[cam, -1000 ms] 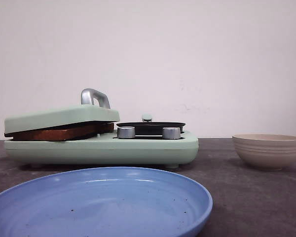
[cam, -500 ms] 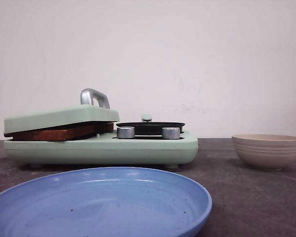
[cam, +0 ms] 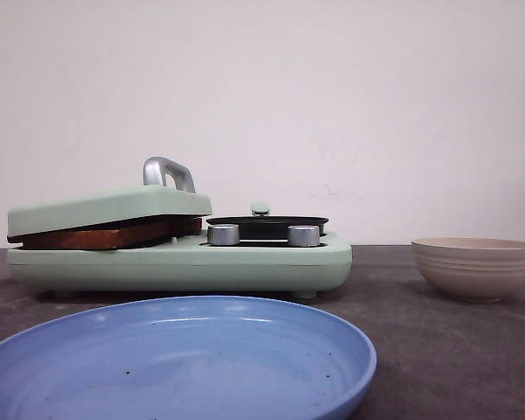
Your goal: Make breakfast with bread and shrimp
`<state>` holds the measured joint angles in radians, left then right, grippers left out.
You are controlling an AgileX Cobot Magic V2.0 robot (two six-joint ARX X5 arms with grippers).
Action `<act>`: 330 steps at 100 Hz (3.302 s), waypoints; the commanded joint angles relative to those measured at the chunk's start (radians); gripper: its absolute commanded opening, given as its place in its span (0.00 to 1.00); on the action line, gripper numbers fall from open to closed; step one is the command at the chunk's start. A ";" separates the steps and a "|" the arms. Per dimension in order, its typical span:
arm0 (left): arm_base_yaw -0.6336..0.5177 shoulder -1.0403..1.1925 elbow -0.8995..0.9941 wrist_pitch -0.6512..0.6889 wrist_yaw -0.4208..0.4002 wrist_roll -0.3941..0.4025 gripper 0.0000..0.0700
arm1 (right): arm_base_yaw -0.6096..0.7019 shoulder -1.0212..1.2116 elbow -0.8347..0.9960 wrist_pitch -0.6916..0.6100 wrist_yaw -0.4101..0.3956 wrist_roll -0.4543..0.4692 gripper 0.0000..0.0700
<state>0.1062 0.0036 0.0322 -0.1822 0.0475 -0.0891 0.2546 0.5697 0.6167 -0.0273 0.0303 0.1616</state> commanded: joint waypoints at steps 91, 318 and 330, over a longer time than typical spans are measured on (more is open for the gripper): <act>0.000 -0.001 -0.018 -0.004 -0.003 -0.003 0.00 | -0.007 -0.228 -0.099 0.008 0.020 -0.005 0.01; -0.001 0.000 -0.018 -0.004 -0.003 -0.003 0.00 | -0.245 -0.566 -0.605 -0.130 -0.136 -0.016 0.01; -0.001 0.000 -0.018 -0.005 -0.003 -0.003 0.00 | -0.245 -0.566 -0.605 -0.130 -0.135 -0.016 0.01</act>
<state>0.1062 0.0036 0.0322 -0.1822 0.0475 -0.0898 0.0093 0.0067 0.0154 -0.1673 -0.1043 0.1535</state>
